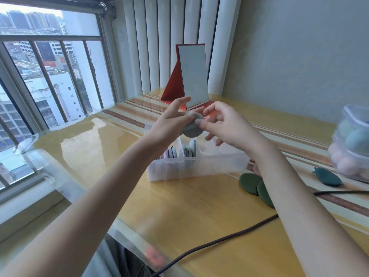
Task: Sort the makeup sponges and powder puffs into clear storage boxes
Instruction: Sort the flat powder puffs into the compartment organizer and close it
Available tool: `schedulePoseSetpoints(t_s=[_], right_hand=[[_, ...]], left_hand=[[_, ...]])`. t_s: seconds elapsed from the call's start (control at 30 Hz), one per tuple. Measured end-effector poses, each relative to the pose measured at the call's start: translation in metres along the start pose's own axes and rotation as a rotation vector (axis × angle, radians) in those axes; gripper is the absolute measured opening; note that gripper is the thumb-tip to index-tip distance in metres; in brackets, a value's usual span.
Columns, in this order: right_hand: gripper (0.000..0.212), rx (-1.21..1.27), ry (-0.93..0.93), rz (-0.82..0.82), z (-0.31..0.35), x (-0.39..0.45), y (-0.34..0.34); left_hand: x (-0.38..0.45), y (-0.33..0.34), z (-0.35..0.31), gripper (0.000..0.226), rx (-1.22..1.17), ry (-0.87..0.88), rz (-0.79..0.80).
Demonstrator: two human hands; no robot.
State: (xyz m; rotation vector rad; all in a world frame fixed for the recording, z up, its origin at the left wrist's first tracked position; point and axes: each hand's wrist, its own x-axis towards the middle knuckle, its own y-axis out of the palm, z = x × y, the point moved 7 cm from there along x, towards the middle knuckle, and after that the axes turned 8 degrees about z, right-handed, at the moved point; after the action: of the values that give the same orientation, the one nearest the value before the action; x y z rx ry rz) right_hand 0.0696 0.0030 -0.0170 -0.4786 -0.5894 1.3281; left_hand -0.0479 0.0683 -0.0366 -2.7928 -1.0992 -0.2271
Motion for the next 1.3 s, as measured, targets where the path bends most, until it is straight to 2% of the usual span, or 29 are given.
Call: schedulePoseSetpoints(t_s=[0.1,0.13,0.17,0.27,0.37,0.47,0.6,0.77,0.87,1.1,1.3], right_hand=[[0.015,0.128,0.008,0.033,-0.005,0.002,0.017],[0.016,0.152,0.02,0.022,-0.007,0.003,0.019],[0.016,0.162,0.034,0.0,-0.009,0.004,0.018],[0.018,0.069,0.061,-0.149,-0.014,0.003,0.005],[0.017,-0.079,0.065,-0.298,-0.011,-0.001,-0.008],[0.019,-0.152,0.059,-0.329,-0.007,-0.003,-0.011],[0.018,-0.127,0.087,-0.27,-0.008,-0.003,-0.006],[0.021,-0.044,0.071,-0.187,-0.003,-0.001,0.011],[0.021,-0.029,0.084,-0.153,-0.003,0.0,0.017],[0.02,-0.011,0.093,-0.108,-0.01,0.002,0.021],[0.025,-0.132,0.12,-0.088,-0.01,0.003,0.021]], left_hand=[[-0.002,0.002,0.0,0.037,-0.034,0.006,0.031],[-0.002,0.0,-0.002,0.035,0.024,0.026,0.018],[-0.003,-0.004,-0.004,0.034,0.151,0.052,-0.019],[-0.008,-0.013,-0.009,0.018,0.738,0.115,-0.109],[-0.009,-0.001,0.002,0.017,0.983,0.096,0.038],[-0.007,0.003,0.004,0.016,0.968,0.07,0.079],[-0.005,0.002,0.009,0.013,0.859,-0.012,0.148],[-0.003,0.01,0.015,0.037,1.137,-0.004,0.236],[-0.002,0.014,0.019,0.043,1.167,-0.01,0.283],[0.002,0.015,0.027,0.042,1.241,-0.031,0.288],[0.004,0.015,0.029,0.036,1.265,-0.055,0.277]])
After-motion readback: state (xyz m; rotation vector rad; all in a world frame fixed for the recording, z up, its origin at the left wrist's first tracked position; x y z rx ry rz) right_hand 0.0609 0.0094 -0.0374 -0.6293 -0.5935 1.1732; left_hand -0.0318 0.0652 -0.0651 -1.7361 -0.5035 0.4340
